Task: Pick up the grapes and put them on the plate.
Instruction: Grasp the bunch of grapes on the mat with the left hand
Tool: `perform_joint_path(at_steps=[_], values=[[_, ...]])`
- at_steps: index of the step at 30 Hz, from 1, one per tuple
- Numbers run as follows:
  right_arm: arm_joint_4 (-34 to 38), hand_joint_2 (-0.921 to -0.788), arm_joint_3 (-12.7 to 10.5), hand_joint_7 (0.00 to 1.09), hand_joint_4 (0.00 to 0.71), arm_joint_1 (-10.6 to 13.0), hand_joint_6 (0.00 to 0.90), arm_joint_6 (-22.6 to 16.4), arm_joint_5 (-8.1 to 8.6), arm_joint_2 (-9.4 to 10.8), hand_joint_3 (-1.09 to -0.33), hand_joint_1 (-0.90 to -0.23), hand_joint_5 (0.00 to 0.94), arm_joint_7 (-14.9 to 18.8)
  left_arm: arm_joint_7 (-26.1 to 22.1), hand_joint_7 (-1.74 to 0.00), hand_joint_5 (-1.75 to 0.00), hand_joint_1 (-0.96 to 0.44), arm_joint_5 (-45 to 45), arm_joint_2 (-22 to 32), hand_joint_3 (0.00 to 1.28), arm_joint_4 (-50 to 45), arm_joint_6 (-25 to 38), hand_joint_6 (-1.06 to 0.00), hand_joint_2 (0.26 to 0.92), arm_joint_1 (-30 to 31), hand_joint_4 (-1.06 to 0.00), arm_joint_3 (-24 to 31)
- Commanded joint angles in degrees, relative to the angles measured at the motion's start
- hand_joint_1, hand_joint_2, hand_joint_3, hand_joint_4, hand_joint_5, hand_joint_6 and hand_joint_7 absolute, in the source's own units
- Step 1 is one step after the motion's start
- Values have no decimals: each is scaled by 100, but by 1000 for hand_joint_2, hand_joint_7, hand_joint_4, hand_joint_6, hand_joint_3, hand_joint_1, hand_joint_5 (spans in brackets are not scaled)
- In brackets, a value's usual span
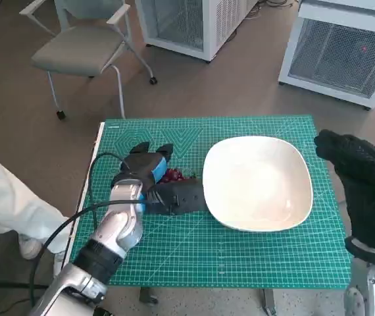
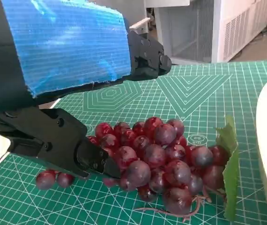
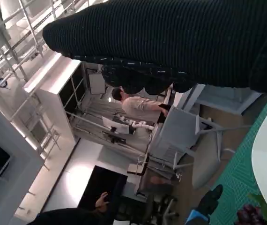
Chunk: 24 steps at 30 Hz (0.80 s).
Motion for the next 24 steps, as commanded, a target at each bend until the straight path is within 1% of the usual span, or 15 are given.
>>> perform_joint_path(at_steps=[1,5,8,12,17,20,24], values=[[-11,-921,2,641,359,127,-1,103,-6,7,-696,-645,0,-49,141,0,-2,67,-9,-160,22,526,-125,-258,854,-342,-132,-98],[4,-921,0,640,359,123,-1,104,-7,11,-695,-646,0,-50,263,-1,-15,74,-16,-327,25,1137,-274,-259,863,-595,-164,-188],[3,-921,8,640,359,124,-1,103,-23,21,-695,-646,1,-62,357,-5,-27,84,-4,-448,36,1592,-393,-268,882,-782,-197,-273],[-4,-921,20,640,360,124,-1,105,-36,29,-694,-646,1,-74,419,-15,-32,84,9,-580,107,2132,-565,-295,910,-1013,-224,-404],[-40,-921,33,640,360,141,-1,113,-50,29,-695,-645,1,-88,384,-18,-15,56,16,-713,217,2661,-790,-317,919,-1234,-208,-561],[-53,-921,35,641,360,147,-1,118,-51,26,-695,-645,1,-93,398,-15,-7,33,-3,-756,254,2847,-874,-318,920,-1305,-197,-612],[-59,-921,37,641,360,150,-1,122,-51,25,-696,-644,1,-97,436,-13,-4,20,-35,-778,273,2967,-926,-319,921,-1355,-193,-638]])
